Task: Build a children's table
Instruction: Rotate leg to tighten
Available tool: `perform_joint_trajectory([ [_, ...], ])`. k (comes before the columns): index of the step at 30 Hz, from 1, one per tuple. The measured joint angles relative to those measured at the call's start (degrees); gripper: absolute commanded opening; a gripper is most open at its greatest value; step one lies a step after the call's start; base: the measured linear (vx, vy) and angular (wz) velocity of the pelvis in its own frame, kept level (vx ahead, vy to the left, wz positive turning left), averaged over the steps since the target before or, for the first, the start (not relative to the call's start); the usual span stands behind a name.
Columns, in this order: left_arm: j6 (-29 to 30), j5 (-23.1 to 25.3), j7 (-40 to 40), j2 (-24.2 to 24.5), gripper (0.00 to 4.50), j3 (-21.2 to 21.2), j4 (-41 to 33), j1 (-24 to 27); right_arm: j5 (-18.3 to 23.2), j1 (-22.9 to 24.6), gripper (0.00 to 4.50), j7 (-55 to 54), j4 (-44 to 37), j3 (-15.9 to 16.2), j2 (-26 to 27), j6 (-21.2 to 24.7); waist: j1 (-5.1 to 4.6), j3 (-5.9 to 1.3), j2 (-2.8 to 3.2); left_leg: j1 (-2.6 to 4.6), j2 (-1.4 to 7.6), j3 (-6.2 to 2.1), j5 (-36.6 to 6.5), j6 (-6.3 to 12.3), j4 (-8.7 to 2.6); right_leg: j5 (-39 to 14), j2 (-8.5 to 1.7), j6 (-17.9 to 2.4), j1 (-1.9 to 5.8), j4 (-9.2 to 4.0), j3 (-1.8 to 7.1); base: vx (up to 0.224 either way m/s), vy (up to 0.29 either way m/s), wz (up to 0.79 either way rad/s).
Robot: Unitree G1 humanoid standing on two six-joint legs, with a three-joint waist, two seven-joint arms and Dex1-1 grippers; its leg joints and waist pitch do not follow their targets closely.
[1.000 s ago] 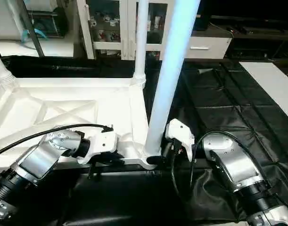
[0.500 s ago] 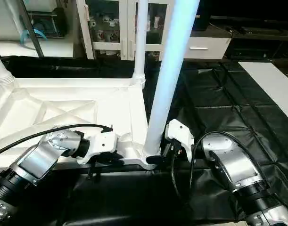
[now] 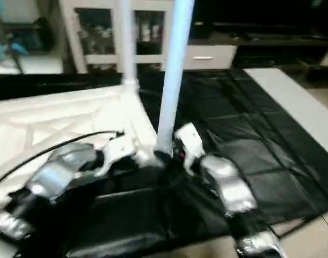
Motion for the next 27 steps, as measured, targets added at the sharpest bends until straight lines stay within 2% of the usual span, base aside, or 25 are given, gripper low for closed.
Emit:
perform_joint_trajectory([
  [4, 1.5, 1.9, 6.1, -4.1, 0.00, 1.3, 4.8, -2.5, -1.9, -4.6, 2.61, -12.4, 7.1, -1.1, 5.9, -0.9, -1.18, 0.29, 0.45, 0.05, -0.20, -0.33, 0.0, 0.00, 0.00, 0.0, -0.02, 0.0, -0.25, -0.47, -0.22, -0.015, 0.004, -0.02],
  [5, 1.8, 2.3, 8.1, -5.2, 0.00, 1.6, 5.9, -2.9, -2.3, -6.0, 2.61, -16.5, 9.0, -1.5, 7.8, -1.0, -1.58, 0.40, 0.61, 0.08, -0.18, -0.45, 0.0, 0.00, 0.00, 0.0, -0.07, 0.0, -0.26, -0.62, -0.49, -0.066, 0.009, -0.06],
  [6, 2.4, 3.0, 10.4, -6.5, 0.00, 1.8, 7.3, -3.8, -2.5, -7.7, 2.60, -21.8, 11.5, -2.1, 10.0, -1.1, -2.00, 0.64, 0.98, 0.07, -0.04, -0.69, 0.0, 0.00, -0.04, 0.0, -0.20, 0.0, 0.01, -0.99, -1.35, -0.066, 0.009, -0.06],
  [7, 2.7, 3.4, 11.7, -7.4, 0.00, 1.8, 8.0, -4.3, -2.8, -8.7, 2.60, -24.8, 12.8, -2.5, 11.0, -1.4, -2.03, 0.85, 1.28, 0.05, 0.19, -0.70, 0.0, 0.00, -0.18, -0.2, -0.23, -0.4, 0.55, -1.16, -1.88, -0.058, 0.005, -0.04],
  [8, 2.8, 3.5, 12.5, -8.0, 0.00, 1.8, 8.5, -4.6, -2.8, -9.1, 2.60, -26.4, 13.4, -2.6, 11.4, -1.7, -1.95, 1.01, 1.34, -0.18, 0.28, -0.54, 0.0, 0.00, -0.47, -1.1, -0.23, -1.5, 0.59, -0.08, -2.09, -0.080, -0.013, 0.07],
  [9, 2.9, 3.7, 13.5, -8.9, 0.00, 1.7, 9.1, -4.9, -2.9, -9.2, 2.60, -28.1, 14.1, -3.0, 11.8, -2.3, -0.96, 1.05, 0.67, 0.25, 0.28, 1.13, 0.0, 0.00, -1.07, -2.5, -0.60, -3.6, 0.42, 3.28, -1.66, -0.080, -0.013, 0.07],
  [10, 2.9, 3.9, 14.0, -9.0, 0.00, 1.7, 9.2, -4.9, -2.9, -9.6, 2.60, -28.7, 14.9, -3.0, 12.0, -2.8, -0.29, 0.81, -0.68, 0.77, 0.11, 2.34, 0.0, -0.02, -1.33, -3.0, -0.95, -2.6, 0.56, 4.83, -0.45, -0.005, -0.092, 0.10],
  [11, 2.7, 4.0, 14.1, -8.9, 0.00, 1.8, 9.1, -5.2, -2.9, -9.9, 2.60, -29.2, 15.3, -3.2, 12.2, -3.4, 0.28, 0.82, -1.47, 0.77, -0.01, 2.53, -0.5, -0.70, -0.63, -2.9, -0.98, -0.7, -0.54, 4.88, 0.35, 0.085, -0.119, -0.07],
  [12, 2.7, 4.0, 14.1, -8.9, 0.00, 1.8, 9.1, -5.3, -2.9, -10.3, 2.60, -29.4, 16.0, -3.3, 12.5, -4.1, 1.27, 0.59, -1.30, 0.78, 0.06, 0.91, -2.6, -0.80, 1.03, -2.9, -0.96, -0.6, -1.08, 4.84, -0.03, 0.085, -0.119, -0.07],
  [13, 2.6, 4.0, 14.1, -8.8, 0.00, 1.8, 8.9, -5.3, -2.9, -10.6, 2.60, -29.5, 16.6, -3.5, 12.8, -4.8, 2.04, 0.24, -0.72, 0.41, 0.09, -0.91, -2.5, -1.21, 1.28, -2.8, -0.91, -0.6, -1.03, 4.79, -0.90, 0.120, -0.038, -0.43],
  [14, 2.5, 4.0, 14.1, -8.7, 0.00, 1.8, 8.8, -5.5, -2.9, -11.0, 2.60, -29.5, 17.5, -4.2, 13.1, -5.8, 2.33, 0.05, -0.15, -0.14, 0.27, -1.86, -1.1, -2.53, 1.23, -2.6, -0.76, -0.7, -1.32, 4.61, -1.92, 0.082, -0.003, -0.32],
  [15, 2.4, 4.0, 14.1, -8.6, 0.00, 1.9, 8.8, -5.7, -2.8, -11.3, 2.60, -29.6, 18.2, -4.5, 13.4, -6.6, 2.27, -0.12, -0.42, -0.54, 0.43, -1.88, -0.7, -2.60, 1.29, -1.0, -0.24, -1.3, -1.52, 4.12, -1.66, 0.082, -0.003, -0.32],
  [16, 2.3, 4.0, 14.1, -8.5, 0.00, 1.9, 8.8, -5.7, -2.8, -11.5, 2.60, -29.6, 18.6, -4.7, 13.5, -7.0, 2.21, -0.16, -0.47, -0.53, 0.55, -1.99, -0.7, -2.61, 1.33, 0.1, 0.18, -1.8, -1.52, 3.66, -1.36, 0.000, 0.000, 0.00],
  [17, 2.1, 4.0, 14.1, -8.5, 0.00, 2.0, 8.8, -5.7, -2.8, -11.8, 2.60, -29.6, 19.1, -4.7, 13.5, -7.8, 2.17, -0.14, -0.44, -0.59, 0.65, -1.91, -0.7, -2.64, 1.29, 0.3, 0.22, -1.9, -1.54, 3.52, -1.38, 0.000, 0.000, 0.00],
  [18, 2.1, 4.0, 14.1, -8.4, 0.00, 2.2, 8.8, -5.7, -2.9, -11.9, 2.95, -29.3, 19.6, -4.7, 13.6, -9.1, 2.09, -0.07, -0.34, -0.56, 0.65, -1.84, -0.7, -2.64, 1.14, 0.4, 0.22, -2.0, -1.57, 3.42, -1.37, 0.000, 0.000, 0.00],
  [20, 1.8, 4.0, 14.1, -8.3, 0.00, 2.3, 8.8, -5.7, -2.8, -11.8, 3.29, -28.7, 19.8, -4.9, 13.6, -10.0, 2.11, -0.01, -0.24, -0.53, 0.64, -1.76, -0.7, -2.65, 0.79, 0.4, 0.21, -1.9, -1.60, 3.23, -1.38, 0.000, 0.000, 0.00],
  [23, 1.3, 3.3, 12.3, -8.4, 0.00, 1.9, 8.1, -5.5, -2.6, -11.2, 3.50, -27.4, 19.5, -5.8, 11.9, -10.5, 2.77, 0.07, -0.07, -0.60, 0.60, -1.61, -0.7, -2.64, -0.04, 0.5, 0.21, -1.8, -1.60, 2.49, -1.42, 0.000, 0.000, 0.00],
  [27, 1.0, 3.0, 10.6, -8.3, 0.00, 1.3, 6.6, -5.0, -2.5, -7.9, 3.82, -25.1, 14.5, -6.2, 10.6, -10.0, 3.36, 0.18, 0.21, -0.65, 1.20, -0.60, -0.7, -2.63, -0.17, 0.6, 0.18, -1.8, -1.58, 2.45, -1.34, 0.000, 0.000, 0.00],
])
